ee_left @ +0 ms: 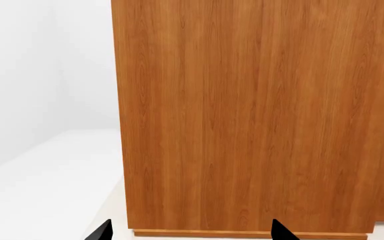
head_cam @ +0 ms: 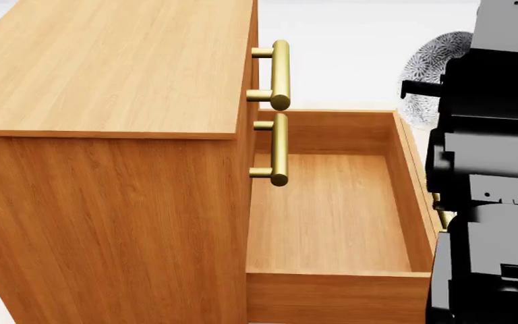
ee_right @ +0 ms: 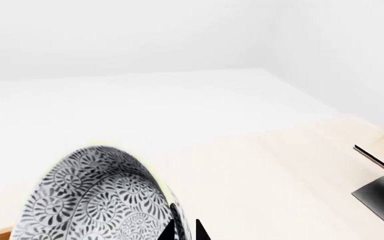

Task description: Put the bowl in the bottom drawer of the cabinet and close it.

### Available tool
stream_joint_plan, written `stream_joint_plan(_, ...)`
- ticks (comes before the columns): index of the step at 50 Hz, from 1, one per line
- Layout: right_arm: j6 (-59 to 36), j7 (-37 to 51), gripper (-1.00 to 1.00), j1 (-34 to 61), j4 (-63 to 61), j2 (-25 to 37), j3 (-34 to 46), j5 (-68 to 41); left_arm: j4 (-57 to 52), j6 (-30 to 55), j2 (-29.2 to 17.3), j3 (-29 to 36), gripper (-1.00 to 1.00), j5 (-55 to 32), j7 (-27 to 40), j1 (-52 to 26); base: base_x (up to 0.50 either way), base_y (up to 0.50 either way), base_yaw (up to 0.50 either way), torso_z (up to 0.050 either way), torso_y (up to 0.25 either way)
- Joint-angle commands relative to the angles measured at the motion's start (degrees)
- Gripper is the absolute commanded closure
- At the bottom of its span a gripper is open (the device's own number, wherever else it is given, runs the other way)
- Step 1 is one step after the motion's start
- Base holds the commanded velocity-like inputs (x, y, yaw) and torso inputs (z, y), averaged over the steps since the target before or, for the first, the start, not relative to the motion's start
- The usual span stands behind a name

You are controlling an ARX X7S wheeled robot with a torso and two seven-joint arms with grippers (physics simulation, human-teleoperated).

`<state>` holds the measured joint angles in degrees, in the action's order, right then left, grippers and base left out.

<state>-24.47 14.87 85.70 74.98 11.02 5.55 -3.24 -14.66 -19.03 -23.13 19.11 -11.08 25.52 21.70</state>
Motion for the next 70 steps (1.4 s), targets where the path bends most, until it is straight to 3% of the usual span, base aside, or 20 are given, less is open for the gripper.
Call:
stream_joint_plan(1,-1.6,-1.8,1.0,1.2,0.0,-1.6,-0.4,2.3,-0.4,0.0,-0.3,0.1,-1.0,-0.1,0.2,0.2,0.0,0.0,0.0,0.0,0.0)
stream_joint_plan(70,-8.6,-13.7,1.0,-3.3,0.0,-5.7,-3.9,2.6,-1.2,-0.2,-1.2,0.8,-1.0,-0.3,1.2,0.3,0.0,0.0,0.0,0.0,0.0)
